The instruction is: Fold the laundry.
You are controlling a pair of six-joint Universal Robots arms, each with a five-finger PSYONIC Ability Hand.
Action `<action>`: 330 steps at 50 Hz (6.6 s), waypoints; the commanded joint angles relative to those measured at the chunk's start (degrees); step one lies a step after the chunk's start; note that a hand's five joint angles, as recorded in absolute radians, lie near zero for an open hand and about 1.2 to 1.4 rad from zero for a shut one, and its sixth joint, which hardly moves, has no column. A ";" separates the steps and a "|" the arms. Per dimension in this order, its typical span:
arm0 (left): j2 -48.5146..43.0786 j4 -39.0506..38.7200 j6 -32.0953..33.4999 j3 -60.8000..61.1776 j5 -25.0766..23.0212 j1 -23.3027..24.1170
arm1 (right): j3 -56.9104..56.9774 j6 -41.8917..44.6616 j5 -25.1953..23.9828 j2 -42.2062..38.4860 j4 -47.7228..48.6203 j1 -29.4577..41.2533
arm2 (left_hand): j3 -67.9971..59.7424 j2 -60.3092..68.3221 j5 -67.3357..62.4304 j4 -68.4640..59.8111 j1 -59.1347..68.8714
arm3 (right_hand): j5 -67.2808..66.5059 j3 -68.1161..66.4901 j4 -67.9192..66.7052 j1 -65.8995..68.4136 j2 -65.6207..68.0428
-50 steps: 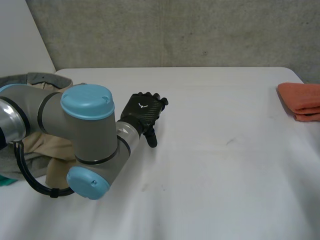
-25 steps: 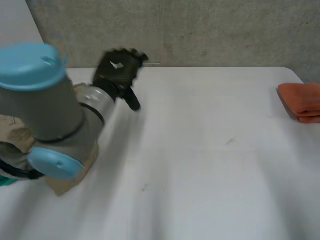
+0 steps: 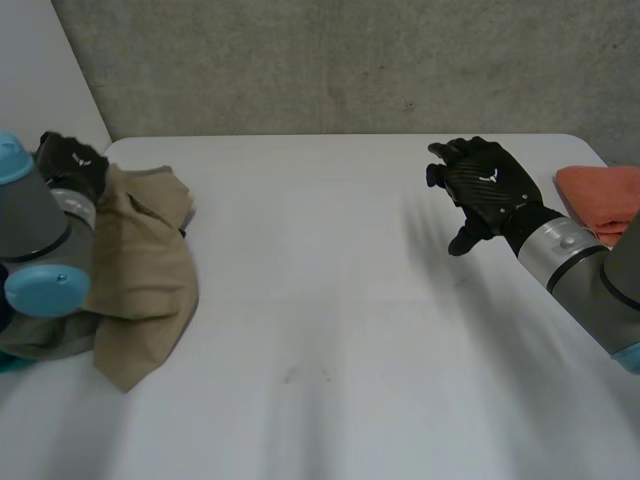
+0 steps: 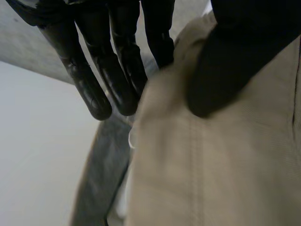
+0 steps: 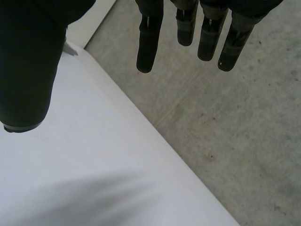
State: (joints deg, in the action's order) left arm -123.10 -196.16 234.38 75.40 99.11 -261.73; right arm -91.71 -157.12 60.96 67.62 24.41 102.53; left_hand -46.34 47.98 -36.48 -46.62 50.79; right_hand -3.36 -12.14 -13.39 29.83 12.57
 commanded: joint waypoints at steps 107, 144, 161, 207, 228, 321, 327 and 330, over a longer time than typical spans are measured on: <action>39.23 0.61 -22.92 12.00 8.30 32.60 | 18.39 10.98 2.24 22.12 -35.84 -9.37 | -33.66 32.02 -33.52 -33.38 29.21 | -66.64 -67.86 -66.61 50.17 67.43; -22.69 -9.40 -11.58 -41.71 0.21 25.05 | 47.06 -2.58 27.37 -24.63 -11.52 1.62 | -33.66 32.02 -33.52 -33.38 29.21 | -66.64 -67.86 -66.61 50.17 67.43; -7.25 -20.14 -17.20 -21.98 2.32 27.33 | 40.57 -0.12 22.81 -14.99 -24.04 2.41 | 34.79 -36.42 34.93 35.06 -39.24 | 3.36 2.14 3.39 -19.83 -2.57; 0.06 12.66 -49.29 12.86 0.64 32.43 | 0.48 34.61 -15.87 -10.05 -25.82 -20.09 | 13.92 -15.56 14.06 14.20 -18.37 | -19.43 -20.64 -19.40 2.96 20.22; -8.20 2.81 -31.53 3.62 2.23 32.96 | 7.25 31.26 -7.34 -15.15 -22.92 -13.50 | 10.39 -12.03 10.53 10.67 -14.84 | -55.41 -56.62 -55.38 38.93 56.20; 14.02 26.70 -25.73 11.08 0.56 28.30 | -8.57 25.53 4.96 7.61 -46.00 -9.81 | -33.66 32.02 -33.52 -33.38 29.21 | -66.64 -67.86 -66.61 50.17 67.43; 19.13 33.22 -25.82 15.92 -3.03 29.09 | -4.79 36.36 3.12 9.90 -61.25 -15.42 | -33.66 32.02 -33.52 -33.38 29.21 | -66.64 -67.86 -66.61 50.17 67.43; 17.73 30.68 -25.82 14.70 -5.50 29.35 | -2.95 31.89 2.68 9.11 -55.99 -14.48 | -33.66 32.02 -33.52 -33.38 29.21 | -66.64 -67.86 -66.61 50.17 67.43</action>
State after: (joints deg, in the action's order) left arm -105.56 -165.15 208.65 89.99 97.82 -233.02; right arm -97.94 -123.91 65.36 76.97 -33.39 90.20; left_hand -68.35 68.58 -57.54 -68.67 65.31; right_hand -56.46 -67.93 -68.03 55.64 67.65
